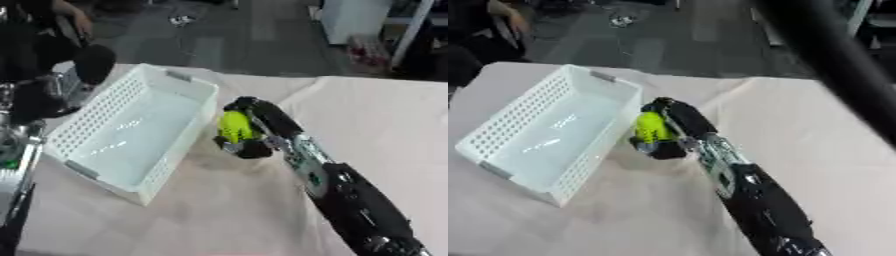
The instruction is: Pick up objects on the table and place them in the box.
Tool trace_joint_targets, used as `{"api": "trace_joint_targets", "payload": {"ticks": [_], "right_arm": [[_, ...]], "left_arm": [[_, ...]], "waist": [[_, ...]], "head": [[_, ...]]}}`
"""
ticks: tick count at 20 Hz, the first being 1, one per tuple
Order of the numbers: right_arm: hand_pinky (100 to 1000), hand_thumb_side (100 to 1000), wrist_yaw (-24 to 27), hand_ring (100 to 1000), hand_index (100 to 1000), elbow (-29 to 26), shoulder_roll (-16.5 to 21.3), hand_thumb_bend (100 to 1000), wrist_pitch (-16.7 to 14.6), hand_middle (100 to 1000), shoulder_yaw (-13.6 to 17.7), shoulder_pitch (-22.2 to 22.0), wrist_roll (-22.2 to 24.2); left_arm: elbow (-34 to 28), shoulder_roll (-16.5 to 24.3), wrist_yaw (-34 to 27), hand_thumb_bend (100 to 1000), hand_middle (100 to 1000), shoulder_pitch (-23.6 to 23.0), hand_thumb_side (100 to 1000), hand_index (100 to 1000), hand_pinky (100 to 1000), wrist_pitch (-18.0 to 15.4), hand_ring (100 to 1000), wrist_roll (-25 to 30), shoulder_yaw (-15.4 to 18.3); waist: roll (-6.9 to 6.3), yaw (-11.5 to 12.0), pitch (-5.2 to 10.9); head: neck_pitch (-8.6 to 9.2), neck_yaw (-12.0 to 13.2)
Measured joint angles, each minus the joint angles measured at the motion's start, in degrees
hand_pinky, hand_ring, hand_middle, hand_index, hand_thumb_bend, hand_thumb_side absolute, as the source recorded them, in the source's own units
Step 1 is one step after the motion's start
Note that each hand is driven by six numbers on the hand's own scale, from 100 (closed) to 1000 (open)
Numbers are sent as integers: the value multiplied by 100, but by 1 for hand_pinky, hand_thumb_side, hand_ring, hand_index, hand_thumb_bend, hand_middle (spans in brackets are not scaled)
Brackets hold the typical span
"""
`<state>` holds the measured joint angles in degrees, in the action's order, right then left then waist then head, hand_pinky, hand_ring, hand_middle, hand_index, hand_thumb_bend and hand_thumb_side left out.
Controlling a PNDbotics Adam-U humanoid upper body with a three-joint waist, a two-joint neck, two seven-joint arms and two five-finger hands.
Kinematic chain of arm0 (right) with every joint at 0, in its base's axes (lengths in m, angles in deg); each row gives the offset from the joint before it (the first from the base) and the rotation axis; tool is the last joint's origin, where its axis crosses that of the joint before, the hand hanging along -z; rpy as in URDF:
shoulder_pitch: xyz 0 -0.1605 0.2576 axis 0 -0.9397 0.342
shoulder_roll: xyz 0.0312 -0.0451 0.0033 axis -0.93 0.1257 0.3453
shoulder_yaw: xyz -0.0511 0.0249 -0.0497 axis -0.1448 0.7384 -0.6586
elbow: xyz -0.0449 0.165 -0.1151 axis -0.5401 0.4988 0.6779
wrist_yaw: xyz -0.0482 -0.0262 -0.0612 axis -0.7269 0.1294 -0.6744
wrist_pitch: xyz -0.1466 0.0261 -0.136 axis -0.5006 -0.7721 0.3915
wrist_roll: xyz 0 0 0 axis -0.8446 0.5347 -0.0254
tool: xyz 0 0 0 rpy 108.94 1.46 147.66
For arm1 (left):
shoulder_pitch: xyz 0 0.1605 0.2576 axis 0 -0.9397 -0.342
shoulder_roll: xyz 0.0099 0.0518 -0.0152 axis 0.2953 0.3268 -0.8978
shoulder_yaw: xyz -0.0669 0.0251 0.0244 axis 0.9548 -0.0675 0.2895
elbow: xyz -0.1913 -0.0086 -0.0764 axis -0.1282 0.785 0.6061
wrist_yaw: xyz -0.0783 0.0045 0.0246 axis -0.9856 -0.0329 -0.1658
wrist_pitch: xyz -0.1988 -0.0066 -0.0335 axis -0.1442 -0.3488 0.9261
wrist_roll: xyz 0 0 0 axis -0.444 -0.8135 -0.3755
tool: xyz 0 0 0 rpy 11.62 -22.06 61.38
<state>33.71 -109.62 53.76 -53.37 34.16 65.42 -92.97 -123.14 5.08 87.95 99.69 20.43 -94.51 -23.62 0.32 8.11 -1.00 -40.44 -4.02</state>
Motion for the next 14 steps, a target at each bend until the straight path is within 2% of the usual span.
{"api": "trace_joint_targets", "payload": {"ticks": [8,14], "right_arm": [[100,634,476,100,201,-990,332,100,719,100,-126,96,441],[100,640,794,100,200,-1645,489,100,1021,100,-197,431,741]], "left_arm": [[0,6,2,568,746,-75,674,718,623,4,560,-1,2],[0,7,4,568,746,-114,675,718,624,7,561,-7,12]], "waist": [[-14,-63,74],[-16,-61,98]], "head": [[-8,22],[-10,23]]}}
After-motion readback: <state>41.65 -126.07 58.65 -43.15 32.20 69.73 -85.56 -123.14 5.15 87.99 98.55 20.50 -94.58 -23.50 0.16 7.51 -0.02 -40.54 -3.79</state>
